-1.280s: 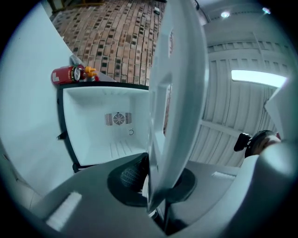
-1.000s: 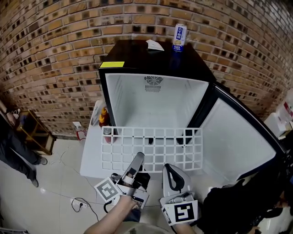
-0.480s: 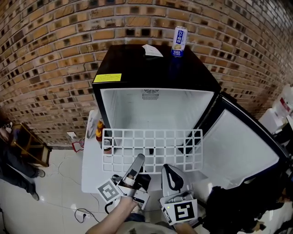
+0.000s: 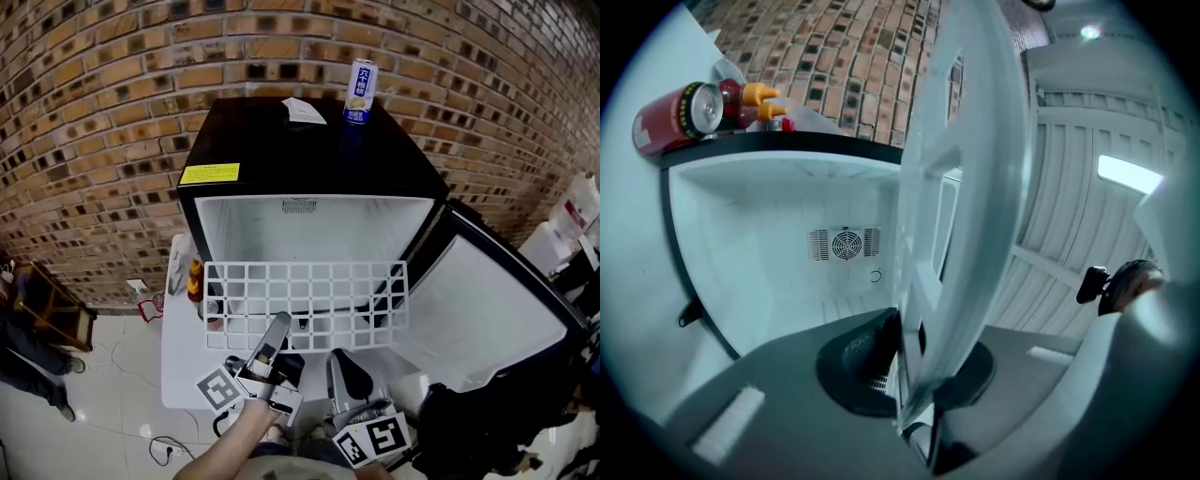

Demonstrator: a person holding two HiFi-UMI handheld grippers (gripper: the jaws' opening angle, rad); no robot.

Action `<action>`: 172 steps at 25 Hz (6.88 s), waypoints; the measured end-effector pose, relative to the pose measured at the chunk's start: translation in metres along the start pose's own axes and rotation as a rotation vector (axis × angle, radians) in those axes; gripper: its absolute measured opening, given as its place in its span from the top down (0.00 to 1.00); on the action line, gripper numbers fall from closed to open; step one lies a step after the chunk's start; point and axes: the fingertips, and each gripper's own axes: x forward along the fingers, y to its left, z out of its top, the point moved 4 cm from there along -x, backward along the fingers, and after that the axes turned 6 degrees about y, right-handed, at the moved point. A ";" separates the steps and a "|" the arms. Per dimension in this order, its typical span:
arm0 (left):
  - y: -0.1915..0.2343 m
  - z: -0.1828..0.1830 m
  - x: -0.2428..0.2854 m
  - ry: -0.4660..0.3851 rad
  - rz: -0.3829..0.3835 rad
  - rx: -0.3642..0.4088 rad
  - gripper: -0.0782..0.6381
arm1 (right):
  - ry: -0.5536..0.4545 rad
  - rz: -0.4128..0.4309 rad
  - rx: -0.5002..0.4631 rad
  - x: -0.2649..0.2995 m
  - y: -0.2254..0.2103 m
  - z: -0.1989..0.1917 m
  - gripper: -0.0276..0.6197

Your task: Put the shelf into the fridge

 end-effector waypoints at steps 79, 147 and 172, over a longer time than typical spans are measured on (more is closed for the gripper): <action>0.027 0.006 0.033 -0.066 0.163 -0.030 0.86 | -0.104 0.173 1.132 0.062 -0.104 -0.014 0.90; 0.052 0.089 0.119 -0.039 0.153 0.406 0.68 | -0.165 0.144 0.813 0.169 -0.140 0.046 0.80; 0.061 0.100 0.133 -0.051 0.120 0.421 0.65 | -0.192 0.166 0.789 0.189 -0.150 0.049 0.76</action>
